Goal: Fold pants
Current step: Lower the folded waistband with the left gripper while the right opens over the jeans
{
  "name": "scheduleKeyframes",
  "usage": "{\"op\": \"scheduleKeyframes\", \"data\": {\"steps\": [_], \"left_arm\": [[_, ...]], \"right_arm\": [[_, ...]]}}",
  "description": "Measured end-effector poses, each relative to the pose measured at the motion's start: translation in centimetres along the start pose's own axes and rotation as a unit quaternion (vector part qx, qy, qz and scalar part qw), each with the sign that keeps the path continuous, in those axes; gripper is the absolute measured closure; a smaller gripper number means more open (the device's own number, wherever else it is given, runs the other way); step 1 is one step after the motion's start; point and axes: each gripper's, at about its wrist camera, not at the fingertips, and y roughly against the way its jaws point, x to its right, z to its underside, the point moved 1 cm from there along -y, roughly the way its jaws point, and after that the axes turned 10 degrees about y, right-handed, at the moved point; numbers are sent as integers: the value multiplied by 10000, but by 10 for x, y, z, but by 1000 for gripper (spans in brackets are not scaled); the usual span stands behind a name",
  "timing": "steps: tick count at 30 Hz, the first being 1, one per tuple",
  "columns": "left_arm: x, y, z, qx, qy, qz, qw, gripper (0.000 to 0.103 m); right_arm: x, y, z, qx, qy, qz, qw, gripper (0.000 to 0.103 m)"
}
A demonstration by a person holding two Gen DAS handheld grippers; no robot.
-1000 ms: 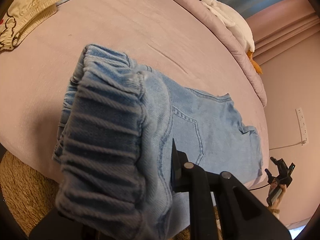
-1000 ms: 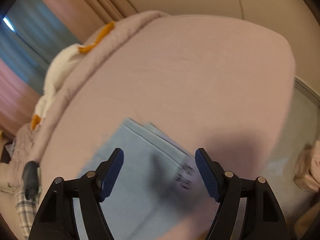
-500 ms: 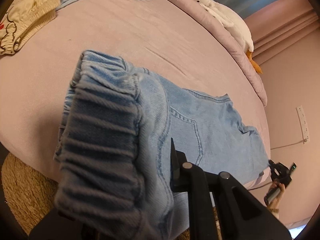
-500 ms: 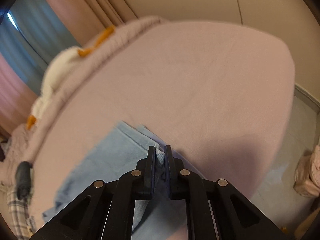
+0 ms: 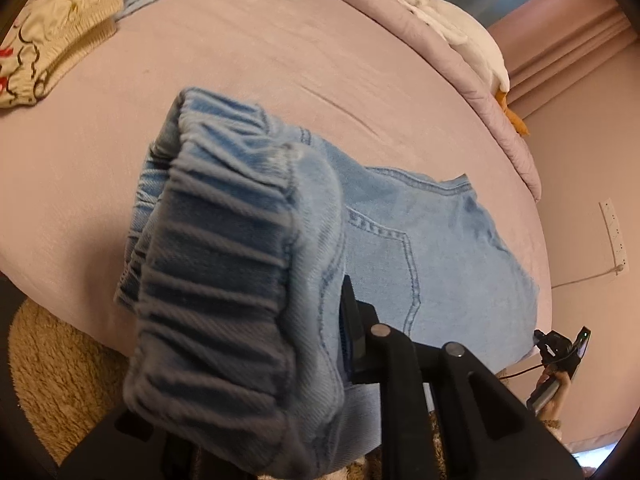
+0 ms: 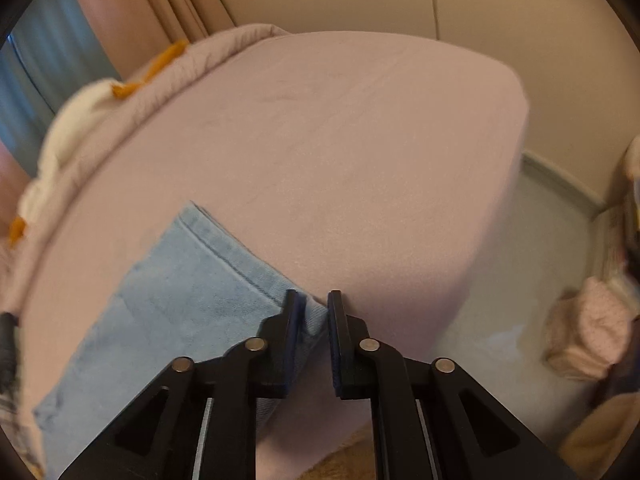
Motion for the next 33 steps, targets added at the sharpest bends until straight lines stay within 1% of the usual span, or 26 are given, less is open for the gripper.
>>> {"op": "scheduleKeyframes", "data": {"steps": [1,3,4,5,6,8,10,11,12,14,15,16,17,18,20,23,24,25,26,27,28,29,30,31,32,33], "left_arm": [[0,3,-1,25,37,3,10000,76],[-2,11,-4,105,125,23,9999,70],[-2,15,-5,176,140,54,9997,59],[-4,22,-6,331,139,28,9994,53],[-5,28,-7,460,125,-1,9989,49],[-10,36,-9,539,97,97,9985,48],[-16,39,-11,644,89,115,9978,47],[-21,40,-13,694,129,19,9975,47],[-24,39,-14,721,168,-13,9973,49],[-30,42,-19,800,263,86,9964,49],[-32,44,-21,853,268,198,9958,55],[-32,43,-23,884,195,279,9955,75],[-30,40,-25,847,59,251,9961,75],[-30,37,-26,834,-6,94,9965,76],[-31,35,-26,824,-46,7,9966,76],[-37,37,-29,773,50,164,9969,77],[-38,37,-29,766,40,185,9969,77],[-37,37,-30,761,21,183,9969,77],[-36,37,-31,781,-21,190,9968,77],[-34,37,-31,814,-41,204,9965,77],[-33,37,-32,854,-57,212,9961,77],[-30,37,-33,880,-76,215,9959,78],[-28,37,-35,909,-84,236,9955,78],[-27,38,-36,946,-63,265,9951,78],[-26,40,-38,981,-35,303,9947,78],[-26,42,-41,1028,-4,376,9940,78]], "right_arm": [[-4,3,-1,-46,58,129,9999,91],[-17,14,-1,-58,214,343,9992,76],[-24,20,-1,-20,309,379,9988,71],[-36,27,-1,48,435,399,9982,61],[-53,34,-2,162,641,364,9971,58],[-87,46,-2,322,1023,102,9942,58],[-132,55,4,338,1467,-680,9863,58],[-156,56,8,274,1734,-1144,9778,58],[-187,56,15,161,2082,-1660,9638,58],[-246,54,33,-133,2690,-2330,9344,58],[-268,52,42,-248,2941,-2540,9211,58],[-298,50,55,-395,3294,-2783,9014,58],[-318,49,67,-495,3575,-2885,8869,58],[-347,45,79,-592,4000,-2863,8686,54],[-384,38,101,-677,4537,-2629,8488,47],[-426,25,122,-1064,4902,-2882,8156,46],[-433,21,124,-1135,4964,-2903,8102,45],[-441,14,126,-1152,5118,-2846,8023,44],[-446,9,132,-1079,5387,-2719,7901,44],[-450,5,140,-946,5724,-2581,7725,51],[-452,4,143,-824,5863,-2570,7638,56],[-453,6,146,-706,6005,-2562,7542,66],[-454,9,144,-648,6032,-2482,7553,82],[-454,12,138,-653,5931,-2443,7644,86],[-453,15,129,-695,5718,-2537,7771,91],[-455,16,120,-722,5556,-2632,7853,94]]}}
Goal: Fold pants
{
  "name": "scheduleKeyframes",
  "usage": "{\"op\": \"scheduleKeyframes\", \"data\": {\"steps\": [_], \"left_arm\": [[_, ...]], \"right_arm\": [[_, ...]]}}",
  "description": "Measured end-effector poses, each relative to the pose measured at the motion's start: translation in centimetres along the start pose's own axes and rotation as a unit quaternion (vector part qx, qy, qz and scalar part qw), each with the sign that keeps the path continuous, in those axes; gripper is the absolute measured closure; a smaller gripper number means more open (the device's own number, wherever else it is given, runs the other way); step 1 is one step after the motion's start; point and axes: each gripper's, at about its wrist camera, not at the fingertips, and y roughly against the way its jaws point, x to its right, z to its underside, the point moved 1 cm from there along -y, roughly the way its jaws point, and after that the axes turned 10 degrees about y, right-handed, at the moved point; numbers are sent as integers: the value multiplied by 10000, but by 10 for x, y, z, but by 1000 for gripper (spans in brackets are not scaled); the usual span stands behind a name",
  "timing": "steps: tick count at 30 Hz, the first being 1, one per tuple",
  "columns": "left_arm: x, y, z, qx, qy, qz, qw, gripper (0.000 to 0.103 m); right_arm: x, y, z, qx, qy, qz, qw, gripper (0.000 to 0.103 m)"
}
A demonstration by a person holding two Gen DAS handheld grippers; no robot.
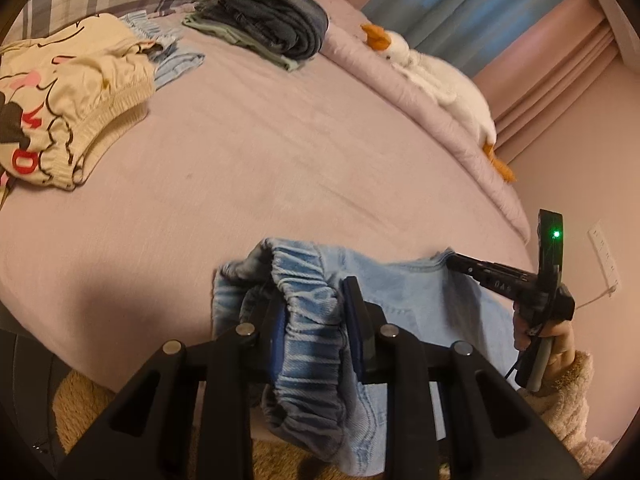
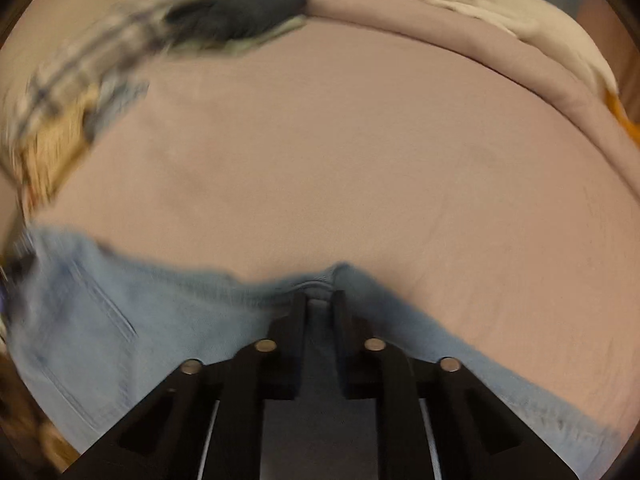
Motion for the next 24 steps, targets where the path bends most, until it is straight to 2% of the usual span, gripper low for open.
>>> {"op": "scheduleKeyframes", "data": {"steps": [3,6,7,8,9,11,14,17,18,19,21,22,24], "left_arm": [[1,5,-7,146,74,35,9999,78],[-4,3,-2,126,-46,-242,9996,77],[-8,-2,2,33,-98,-397,9992,75],[-12,-6,6,-36,-128,-540,9985,74],[-16,-9,10,-74,-171,-679,9975,69],[-20,-7,15,-32,-180,-723,9972,64],[-23,-4,12,-69,-110,-700,9975,59],[-15,4,8,-64,-212,-799,9966,56],[-10,10,6,15,-299,-855,9959,53],[-3,18,4,162,-382,-911,9950,46],[11,34,-2,489,-467,-873,9939,31],[19,41,-5,647,-485,-804,9935,29],[38,47,-8,731,-599,-689,9931,29]], "right_arm": [[13,0,-13,98,-345,-92,9993,95],[12,-20,-12,44,-595,-60,9982,95],[12,-25,-13,21,-616,-5,9981,95],[11,-30,-13,44,-642,95,9979,103],[8,-38,-16,52,-644,268,9976,103],[10,-50,-19,9,-818,305,9962,103],[3,-40,-21,125,-764,382,9963,103],[17,-25,-11,142,-1027,276,9942,102],[24,-16,-6,252,-1183,201,9925,102],[33,-3,1,401,-1306,137,9905,102],[49,23,20,642,-1505,142,9864,89],[61,39,34,787,-1658,194,9828,83],[87,63,65,940,-2070,406,9730,47]]}}
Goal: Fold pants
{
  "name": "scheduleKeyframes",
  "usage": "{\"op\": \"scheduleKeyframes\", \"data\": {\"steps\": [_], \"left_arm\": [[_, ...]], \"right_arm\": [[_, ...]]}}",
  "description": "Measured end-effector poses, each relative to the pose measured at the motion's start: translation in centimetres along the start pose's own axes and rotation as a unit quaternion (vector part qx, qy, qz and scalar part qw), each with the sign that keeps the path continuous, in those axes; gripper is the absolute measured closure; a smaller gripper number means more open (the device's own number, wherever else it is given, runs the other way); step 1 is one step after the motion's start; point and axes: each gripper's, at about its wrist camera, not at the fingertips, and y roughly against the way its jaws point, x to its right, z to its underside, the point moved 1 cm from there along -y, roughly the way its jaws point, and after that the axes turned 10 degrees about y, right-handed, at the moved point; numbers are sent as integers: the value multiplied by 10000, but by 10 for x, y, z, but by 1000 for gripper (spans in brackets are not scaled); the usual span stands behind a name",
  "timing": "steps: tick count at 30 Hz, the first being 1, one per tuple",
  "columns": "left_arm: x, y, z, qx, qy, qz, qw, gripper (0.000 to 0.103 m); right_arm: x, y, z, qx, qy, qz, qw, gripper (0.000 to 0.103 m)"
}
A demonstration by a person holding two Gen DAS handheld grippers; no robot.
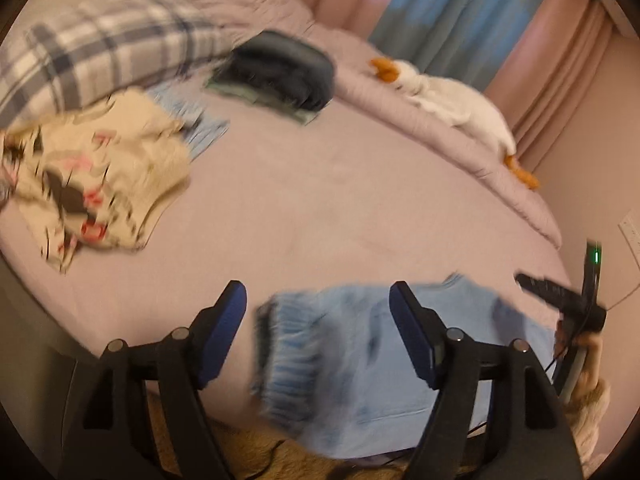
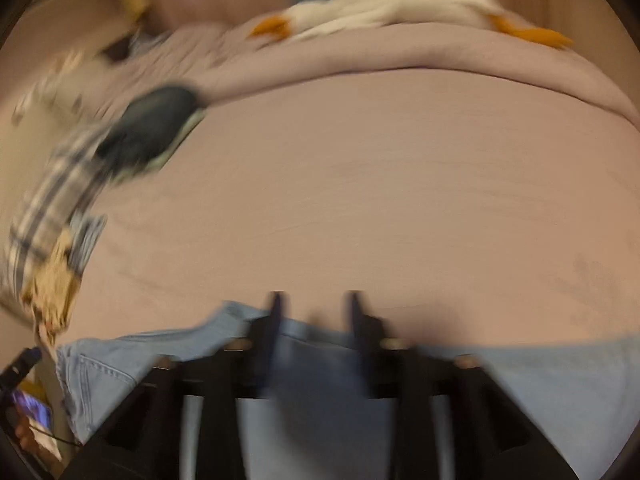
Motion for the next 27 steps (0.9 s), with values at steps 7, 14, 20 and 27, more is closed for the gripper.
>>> {"op": "scheduleKeyframes", "data": {"steps": [7,14,20,27], "left_arm": [[99,-47,17,-722,-625,1010,9903,34],[181,-144,66,-1876,-936,1237,9699,71],[205,-202,84,-2200,-1192,560,9666,85],[205,-212,87,-2054,-1288,427,9692,89]], "right_arm": [[140,70,65,233,-1492,1317,9797,44],[223,95,121,82,-2521,1822,9504,42],[240,84,126,-10,-2385,1958,9512,42],[242,77,126,-25,-2056,2234,9528,41]]}}
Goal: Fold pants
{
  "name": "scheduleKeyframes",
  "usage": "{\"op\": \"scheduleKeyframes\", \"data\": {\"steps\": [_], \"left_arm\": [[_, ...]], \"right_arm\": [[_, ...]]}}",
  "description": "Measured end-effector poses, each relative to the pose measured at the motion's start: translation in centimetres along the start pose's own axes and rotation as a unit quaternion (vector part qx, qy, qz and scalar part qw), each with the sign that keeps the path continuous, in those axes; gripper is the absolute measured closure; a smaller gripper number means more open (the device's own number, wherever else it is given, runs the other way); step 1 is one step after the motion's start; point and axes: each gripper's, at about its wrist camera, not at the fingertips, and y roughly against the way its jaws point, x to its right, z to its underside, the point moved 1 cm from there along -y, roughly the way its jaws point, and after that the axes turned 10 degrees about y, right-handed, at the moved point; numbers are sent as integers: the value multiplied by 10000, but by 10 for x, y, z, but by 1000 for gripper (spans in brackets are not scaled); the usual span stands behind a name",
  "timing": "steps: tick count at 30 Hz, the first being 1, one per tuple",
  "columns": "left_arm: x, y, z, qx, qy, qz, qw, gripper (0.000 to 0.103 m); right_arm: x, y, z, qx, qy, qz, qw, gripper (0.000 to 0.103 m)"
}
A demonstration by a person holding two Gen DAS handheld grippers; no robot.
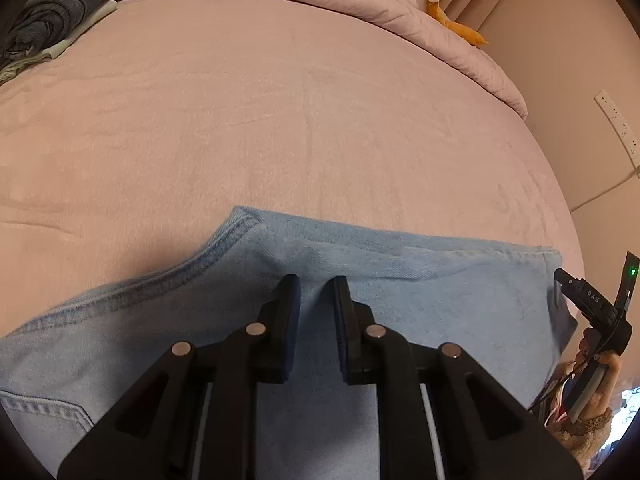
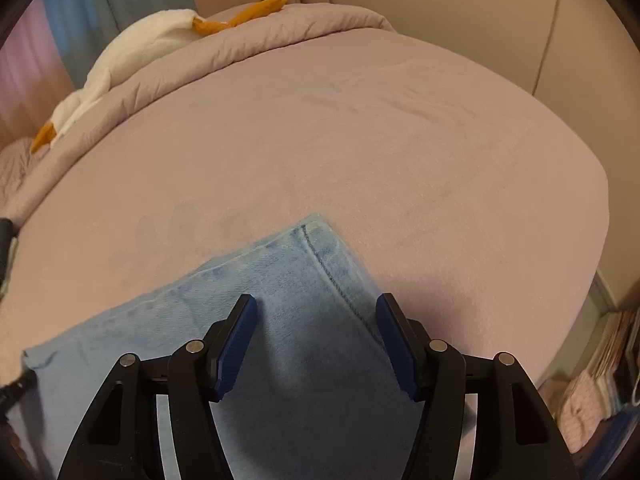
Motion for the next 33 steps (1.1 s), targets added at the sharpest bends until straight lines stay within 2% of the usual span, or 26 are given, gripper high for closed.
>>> {"op": "scheduleKeyframes", "data": {"steps": [5,11,13,14,15,17,23,29,33], "left_arm": [[0,0,0,61,17,-50,10000,89],[1,-1,0,145,-13,-155,9998,88],[1,-1,1,184,-42,-181,9997,88],[1,-1,1,205,-59,-192,9996,88],[1,-2,0,241,-71,-200,9995,88],[1,-2,-2,282,-70,-219,9993,89],[0,-9,-13,368,-122,-267,9989,93],[-5,-12,-20,387,44,-150,9991,95],[-9,-6,-20,343,253,-24,9991,96]], "right_arm": [[2,-4,-5,59,38,177,9998,41],[6,-14,-10,95,122,181,9997,38],[7,-15,-7,138,107,80,9998,48],[8,-14,-6,185,117,129,9997,69],[8,-11,-6,264,127,158,9994,81],[8,-5,-8,340,99,125,9993,86],[7,9,-17,614,-46,42,9981,88],[8,-18,-16,303,-53,171,9994,89],[10,-20,-14,327,11,148,9994,88]]}}
